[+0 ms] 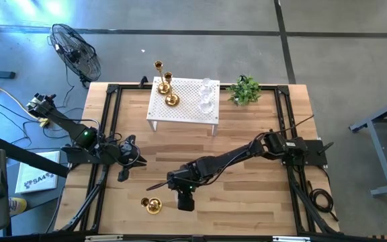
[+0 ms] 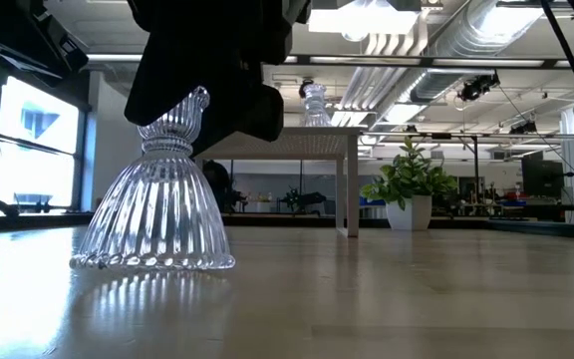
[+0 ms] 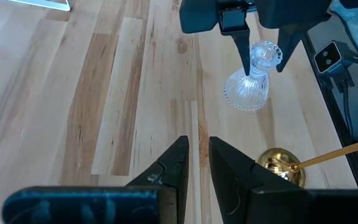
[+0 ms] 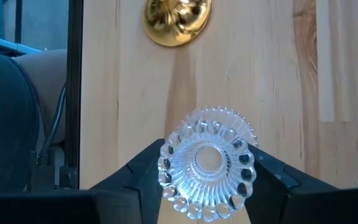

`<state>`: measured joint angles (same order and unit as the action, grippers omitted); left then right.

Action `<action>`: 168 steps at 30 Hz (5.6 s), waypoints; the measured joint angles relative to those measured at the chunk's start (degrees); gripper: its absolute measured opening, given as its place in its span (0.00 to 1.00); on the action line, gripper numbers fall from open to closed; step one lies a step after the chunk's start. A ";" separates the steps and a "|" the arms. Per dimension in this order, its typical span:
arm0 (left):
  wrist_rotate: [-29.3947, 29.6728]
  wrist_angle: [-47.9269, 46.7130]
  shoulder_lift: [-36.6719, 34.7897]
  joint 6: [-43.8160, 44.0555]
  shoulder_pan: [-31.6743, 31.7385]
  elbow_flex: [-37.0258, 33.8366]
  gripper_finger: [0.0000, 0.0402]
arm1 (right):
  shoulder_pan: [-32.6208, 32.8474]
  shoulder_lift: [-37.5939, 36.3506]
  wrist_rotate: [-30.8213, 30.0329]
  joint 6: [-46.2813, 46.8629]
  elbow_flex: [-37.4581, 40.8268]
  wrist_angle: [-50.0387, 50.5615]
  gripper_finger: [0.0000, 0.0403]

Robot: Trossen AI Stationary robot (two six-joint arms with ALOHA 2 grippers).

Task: Pick & Place candle stick holders
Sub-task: Put the transparent candle holder on the shelf

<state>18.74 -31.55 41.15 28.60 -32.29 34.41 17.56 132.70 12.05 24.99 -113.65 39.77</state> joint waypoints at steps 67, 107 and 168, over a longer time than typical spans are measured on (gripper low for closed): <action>-0.24 1.84 0.00 -1.31 0.02 -4.00 0.15 | -19.95 -20.63 -16.80 -7.98 0.13 5.45 0.39; -0.07 1.86 0.00 -4.33 0.00 -4.00 0.15 | -34.88 -21.62 -19.10 -7.30 -5.55 14.05 0.39; -0.31 1.88 0.00 -4.73 0.00 -4.00 0.15 | -34.82 -16.81 -16.37 -8.19 -5.55 12.28 0.44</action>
<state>18.44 -29.67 41.15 23.87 -32.29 30.41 -17.26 115.90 -4.33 16.81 -119.20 52.05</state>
